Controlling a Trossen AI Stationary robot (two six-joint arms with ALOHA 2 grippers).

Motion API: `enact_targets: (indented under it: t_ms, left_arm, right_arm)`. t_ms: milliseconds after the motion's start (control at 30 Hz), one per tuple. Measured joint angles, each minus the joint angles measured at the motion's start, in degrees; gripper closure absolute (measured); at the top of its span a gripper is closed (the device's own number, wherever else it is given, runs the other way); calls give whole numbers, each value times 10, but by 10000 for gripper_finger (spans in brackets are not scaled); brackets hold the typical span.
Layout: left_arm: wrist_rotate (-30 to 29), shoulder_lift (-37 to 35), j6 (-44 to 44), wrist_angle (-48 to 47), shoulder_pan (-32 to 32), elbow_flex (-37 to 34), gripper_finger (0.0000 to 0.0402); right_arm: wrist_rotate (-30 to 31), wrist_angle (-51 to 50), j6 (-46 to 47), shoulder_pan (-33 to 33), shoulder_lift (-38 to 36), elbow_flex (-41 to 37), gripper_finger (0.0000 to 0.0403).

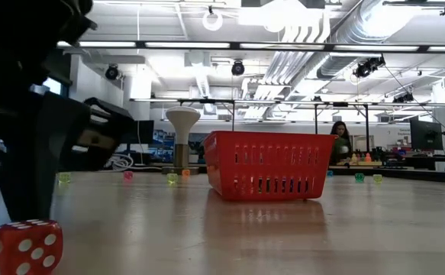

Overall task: Pick & Place Dice
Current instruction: Put the red die into the red basket

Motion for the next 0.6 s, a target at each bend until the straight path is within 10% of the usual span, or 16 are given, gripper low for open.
enact_targets:
  t_ms: [600]
  left_arm:
    - [25,115,65,236,8,1,265]
  right_arm:
    - [0,0,5,1,0,0,172]
